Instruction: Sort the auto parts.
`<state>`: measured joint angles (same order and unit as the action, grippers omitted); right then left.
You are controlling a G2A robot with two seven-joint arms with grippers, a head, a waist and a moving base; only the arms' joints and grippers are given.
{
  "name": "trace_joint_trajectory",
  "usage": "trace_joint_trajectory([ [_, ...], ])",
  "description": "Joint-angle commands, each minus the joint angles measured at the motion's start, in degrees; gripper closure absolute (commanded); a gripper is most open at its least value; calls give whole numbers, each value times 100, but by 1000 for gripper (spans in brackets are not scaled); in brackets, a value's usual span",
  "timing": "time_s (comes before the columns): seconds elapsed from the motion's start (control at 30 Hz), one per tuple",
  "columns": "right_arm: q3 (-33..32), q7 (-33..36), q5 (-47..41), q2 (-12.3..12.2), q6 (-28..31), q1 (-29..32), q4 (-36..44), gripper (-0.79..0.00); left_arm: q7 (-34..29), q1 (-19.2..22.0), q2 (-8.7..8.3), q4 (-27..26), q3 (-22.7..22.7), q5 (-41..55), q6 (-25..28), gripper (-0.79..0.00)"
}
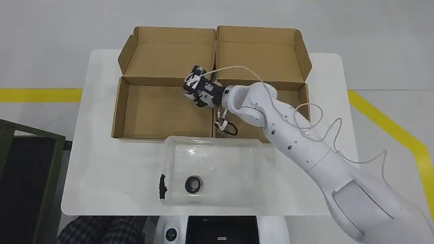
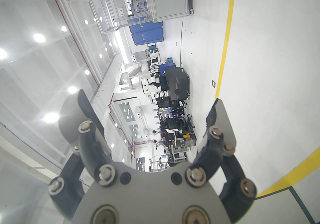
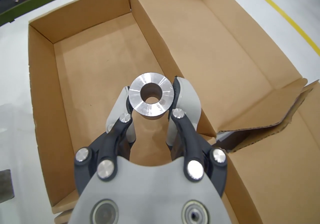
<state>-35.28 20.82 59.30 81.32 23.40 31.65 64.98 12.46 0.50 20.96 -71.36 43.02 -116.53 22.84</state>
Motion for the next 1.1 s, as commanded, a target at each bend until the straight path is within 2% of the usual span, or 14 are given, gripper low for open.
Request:
trace_joint_trajectory([
  [0.0, 30, 33, 23, 34, -28, -13, -56, 0, 0, 0, 0, 0, 0, 0, 0, -785],
  [0.67, 294, 490, 463, 405, -294, -185, -627, 0, 0, 0, 0, 0, 0, 0, 0, -785],
  [0.7, 310, 512, 511, 422, -314, -195, -640, -62, 0, 0, 0, 0, 0, 0, 0, -785],
  [0.9, 352, 624, 624, 521, -348, -221, -698, -175, 0, 0, 0, 0, 0, 0, 0, -785],
  [1.07, 374, 717, 736, 593, -369, -243, -720, -314, 0, 0, 0, 0, 0, 0, 0, -785],
])
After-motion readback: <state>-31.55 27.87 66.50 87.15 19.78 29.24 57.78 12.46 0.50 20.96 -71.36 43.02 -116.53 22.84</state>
